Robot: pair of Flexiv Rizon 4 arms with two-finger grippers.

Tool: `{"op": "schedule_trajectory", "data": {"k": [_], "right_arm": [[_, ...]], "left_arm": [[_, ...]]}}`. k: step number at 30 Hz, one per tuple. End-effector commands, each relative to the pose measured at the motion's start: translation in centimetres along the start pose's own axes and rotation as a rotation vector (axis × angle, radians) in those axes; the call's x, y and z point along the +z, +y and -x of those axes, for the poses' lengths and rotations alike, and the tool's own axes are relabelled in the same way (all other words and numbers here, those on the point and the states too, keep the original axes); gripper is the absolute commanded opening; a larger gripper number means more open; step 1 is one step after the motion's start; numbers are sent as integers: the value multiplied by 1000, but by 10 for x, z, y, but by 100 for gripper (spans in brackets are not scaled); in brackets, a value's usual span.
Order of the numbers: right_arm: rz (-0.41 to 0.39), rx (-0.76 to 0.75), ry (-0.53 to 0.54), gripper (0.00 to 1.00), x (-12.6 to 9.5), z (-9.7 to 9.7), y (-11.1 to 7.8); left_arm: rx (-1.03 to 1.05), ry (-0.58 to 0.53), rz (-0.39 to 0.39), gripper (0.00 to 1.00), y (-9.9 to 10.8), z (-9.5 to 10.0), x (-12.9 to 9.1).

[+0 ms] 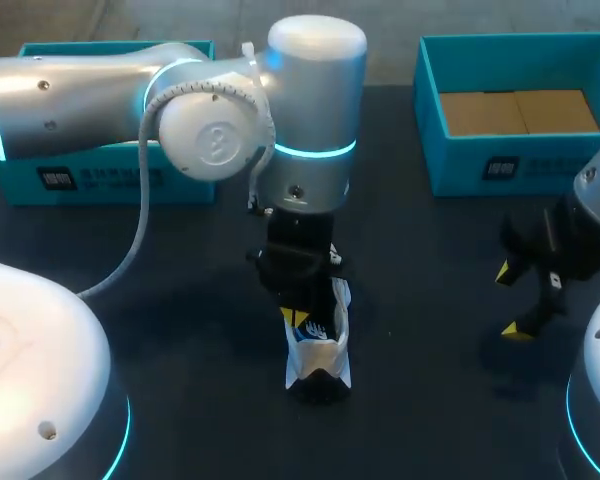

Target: Take the shoe out of the shoebox, open the shoe tongue, remove and reinsert the insole, then place the shoe into the shoebox

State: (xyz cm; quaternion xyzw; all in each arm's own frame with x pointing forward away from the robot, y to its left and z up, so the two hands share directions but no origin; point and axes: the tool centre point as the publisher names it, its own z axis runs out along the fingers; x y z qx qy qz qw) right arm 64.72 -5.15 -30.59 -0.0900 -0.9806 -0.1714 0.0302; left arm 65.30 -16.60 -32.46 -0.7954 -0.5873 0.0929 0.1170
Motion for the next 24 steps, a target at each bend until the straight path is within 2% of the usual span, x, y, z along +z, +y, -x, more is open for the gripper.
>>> {"op": "schedule_trajectory", "data": {"k": [1,24], "right_arm": [[0,0,-3,100,0,-2,0],[0,0,-3,100,0,-2,0]], "left_arm": [[27,-7,4,0,0,-5,4],[43,-3,20,0,14,10,32]]}}
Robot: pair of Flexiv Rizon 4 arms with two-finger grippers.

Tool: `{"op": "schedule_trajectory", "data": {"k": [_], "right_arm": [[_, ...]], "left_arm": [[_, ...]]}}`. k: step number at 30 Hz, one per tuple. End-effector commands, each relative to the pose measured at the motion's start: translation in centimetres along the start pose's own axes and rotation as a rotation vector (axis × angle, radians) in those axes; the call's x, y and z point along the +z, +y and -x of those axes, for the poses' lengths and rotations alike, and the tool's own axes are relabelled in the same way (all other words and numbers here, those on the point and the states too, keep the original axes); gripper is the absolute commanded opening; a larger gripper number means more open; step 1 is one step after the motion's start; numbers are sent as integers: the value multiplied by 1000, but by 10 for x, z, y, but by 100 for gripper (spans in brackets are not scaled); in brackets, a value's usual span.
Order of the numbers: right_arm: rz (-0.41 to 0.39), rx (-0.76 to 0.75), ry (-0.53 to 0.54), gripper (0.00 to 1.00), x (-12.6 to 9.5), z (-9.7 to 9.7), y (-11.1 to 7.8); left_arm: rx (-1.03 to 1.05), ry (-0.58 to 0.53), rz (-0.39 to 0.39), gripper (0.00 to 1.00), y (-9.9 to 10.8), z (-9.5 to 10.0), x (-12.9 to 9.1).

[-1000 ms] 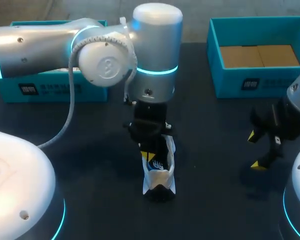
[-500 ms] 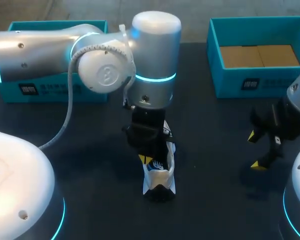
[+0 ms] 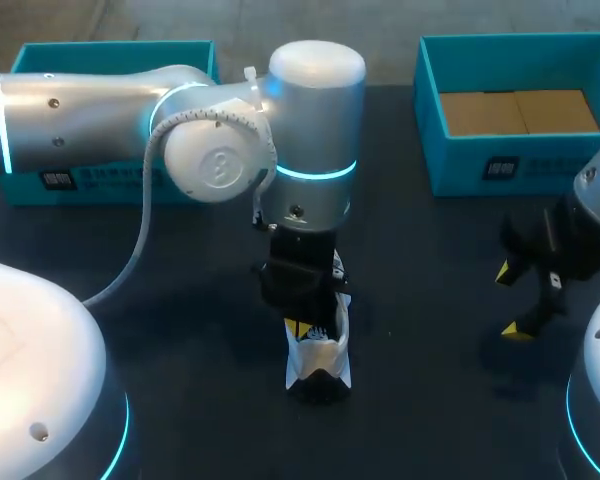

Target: Take the shoe out of the shoebox, open the shoe tongue, remove and reinsert the insole, then place the shoe into the shoebox

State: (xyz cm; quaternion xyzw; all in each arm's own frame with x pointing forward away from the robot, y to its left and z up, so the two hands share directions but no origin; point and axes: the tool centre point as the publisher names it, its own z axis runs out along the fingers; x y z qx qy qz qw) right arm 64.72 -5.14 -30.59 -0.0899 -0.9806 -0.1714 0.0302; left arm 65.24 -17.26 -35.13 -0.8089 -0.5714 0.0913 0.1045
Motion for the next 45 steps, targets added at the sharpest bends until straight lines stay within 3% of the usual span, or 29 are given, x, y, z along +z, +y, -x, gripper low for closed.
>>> {"op": "schedule_trajectory", "data": {"k": [1,16,21,31,34,45], "right_arm": [[0,0,-3,100,0,-2,0],[0,0,-3,100,0,-2,0],[0,0,-3,100,0,-2,0],[0,0,-3,100,0,-2,0],[0,0,-3,100,0,-2,0],[0,0,-3,100,0,-2,0]], "left_arm": [[1,2,-7,0,5,4,8],[-45,14,-23,0,11,11,43],[-66,16,6,0,14,12,54],[-59,-9,27,0,5,14,11],[-53,17,35,0,1,17,8],[-102,116,25,0,9,22,51]]}}
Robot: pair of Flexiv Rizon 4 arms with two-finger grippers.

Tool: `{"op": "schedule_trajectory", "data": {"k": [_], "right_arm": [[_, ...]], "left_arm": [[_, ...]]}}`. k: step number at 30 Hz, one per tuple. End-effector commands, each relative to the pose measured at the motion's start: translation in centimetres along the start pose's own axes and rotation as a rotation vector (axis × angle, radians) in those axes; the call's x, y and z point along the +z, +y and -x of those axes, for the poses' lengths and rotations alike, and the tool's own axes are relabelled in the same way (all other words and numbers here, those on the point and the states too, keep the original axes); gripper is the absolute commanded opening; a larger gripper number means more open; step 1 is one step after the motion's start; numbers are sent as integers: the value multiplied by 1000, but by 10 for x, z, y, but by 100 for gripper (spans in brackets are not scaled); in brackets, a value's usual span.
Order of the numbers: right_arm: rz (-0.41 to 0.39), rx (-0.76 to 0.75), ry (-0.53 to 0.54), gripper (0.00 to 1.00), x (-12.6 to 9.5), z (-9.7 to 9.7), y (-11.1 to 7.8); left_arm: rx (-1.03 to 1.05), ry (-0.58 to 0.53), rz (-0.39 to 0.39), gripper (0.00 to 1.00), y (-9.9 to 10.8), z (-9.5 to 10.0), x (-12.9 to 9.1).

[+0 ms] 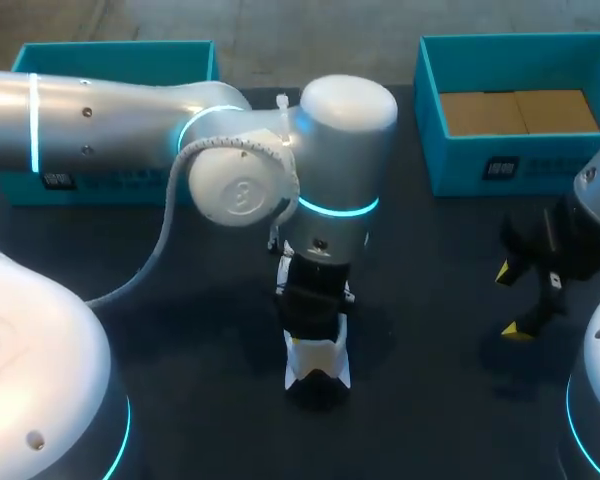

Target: Take the shoe out of the shoebox, open the shoe tongue, remove and reinsert the insole, then place the shoe into the shoebox

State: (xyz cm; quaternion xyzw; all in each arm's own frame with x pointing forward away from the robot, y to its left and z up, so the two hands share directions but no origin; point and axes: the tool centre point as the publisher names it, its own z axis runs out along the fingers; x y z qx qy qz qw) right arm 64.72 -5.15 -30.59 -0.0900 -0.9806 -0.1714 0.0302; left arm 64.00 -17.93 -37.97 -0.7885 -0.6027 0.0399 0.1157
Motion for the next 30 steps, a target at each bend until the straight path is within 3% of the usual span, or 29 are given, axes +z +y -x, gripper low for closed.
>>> {"op": "schedule_trajectory", "data": {"k": [1,8,18,30], "right_arm": [[0,0,-3,100,0,-2,0],[0,0,-3,100,0,-2,0],[0,0,-3,100,0,-2,0],[0,0,-3,100,0,-2,0]], "left_arm": [[-23,39,-8,0,10,15,25],[-54,16,-23,0,16,13,37],[-42,-138,29,0,6,12,-8],[-101,-138,30,0,17,38,30]]}}
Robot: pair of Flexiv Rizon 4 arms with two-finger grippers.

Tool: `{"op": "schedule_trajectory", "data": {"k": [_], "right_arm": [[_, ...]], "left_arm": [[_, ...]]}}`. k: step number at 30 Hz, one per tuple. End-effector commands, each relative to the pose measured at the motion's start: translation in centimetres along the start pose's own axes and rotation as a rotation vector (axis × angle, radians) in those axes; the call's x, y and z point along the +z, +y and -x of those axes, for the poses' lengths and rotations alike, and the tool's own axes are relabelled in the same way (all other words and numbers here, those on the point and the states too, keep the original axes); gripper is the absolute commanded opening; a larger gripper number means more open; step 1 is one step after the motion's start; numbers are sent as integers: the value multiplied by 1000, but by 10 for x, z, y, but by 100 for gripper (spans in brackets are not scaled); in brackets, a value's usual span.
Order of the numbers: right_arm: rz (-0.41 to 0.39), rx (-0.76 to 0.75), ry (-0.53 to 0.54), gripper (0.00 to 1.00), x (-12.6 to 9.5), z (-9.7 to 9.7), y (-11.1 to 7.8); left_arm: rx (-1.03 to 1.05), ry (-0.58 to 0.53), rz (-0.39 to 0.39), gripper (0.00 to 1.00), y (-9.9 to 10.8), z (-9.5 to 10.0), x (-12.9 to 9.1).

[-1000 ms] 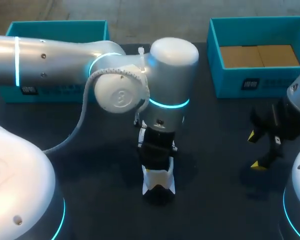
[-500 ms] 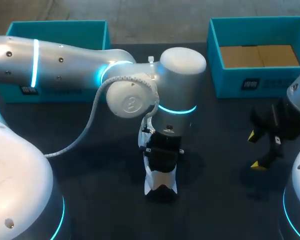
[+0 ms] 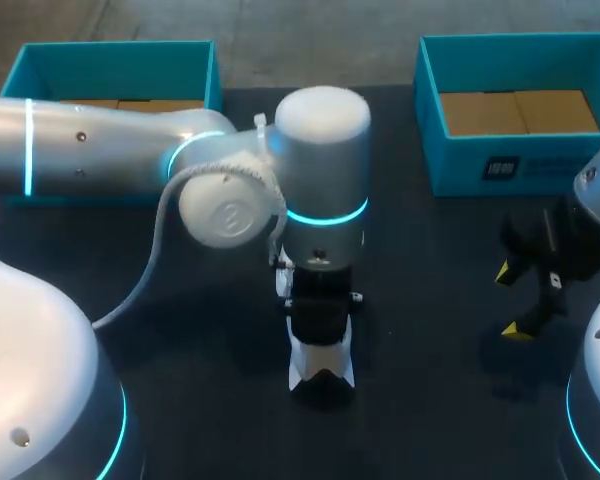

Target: Take the shoe out of the shoebox, open the shoe tongue, remove and reinsert the insole, then place the shoe into the shoebox

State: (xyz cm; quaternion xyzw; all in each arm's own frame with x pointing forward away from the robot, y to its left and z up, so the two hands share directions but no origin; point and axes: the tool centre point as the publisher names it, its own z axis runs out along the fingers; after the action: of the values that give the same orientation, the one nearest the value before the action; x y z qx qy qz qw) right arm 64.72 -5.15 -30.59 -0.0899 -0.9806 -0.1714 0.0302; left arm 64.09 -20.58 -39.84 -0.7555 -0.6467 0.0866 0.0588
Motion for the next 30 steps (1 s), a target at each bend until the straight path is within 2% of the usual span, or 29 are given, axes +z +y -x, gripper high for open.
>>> {"op": "schedule_trajectory", "data": {"k": [1,7,11,15,21,26,30], "right_arm": [[0,0,-3,100,0,-2,0],[0,0,-3,100,0,-2,0],[0,0,-3,100,0,-2,0],[0,0,-3,100,0,-2,0],[0,0,-3,100,0,-2,0],[0,0,-3,100,0,-2,0],[0,0,-3,100,0,-2,0]], "left_arm": [[-6,18,2,0,4,9,17],[8,-14,17,0,2,5,-11],[17,21,13,0,-2,2,-19],[19,100,10,0,-7,-1,-8],[-24,182,5,0,3,-2,19],[-58,143,51,0,9,-4,32],[-80,111,64,0,12,-5,30]]}}
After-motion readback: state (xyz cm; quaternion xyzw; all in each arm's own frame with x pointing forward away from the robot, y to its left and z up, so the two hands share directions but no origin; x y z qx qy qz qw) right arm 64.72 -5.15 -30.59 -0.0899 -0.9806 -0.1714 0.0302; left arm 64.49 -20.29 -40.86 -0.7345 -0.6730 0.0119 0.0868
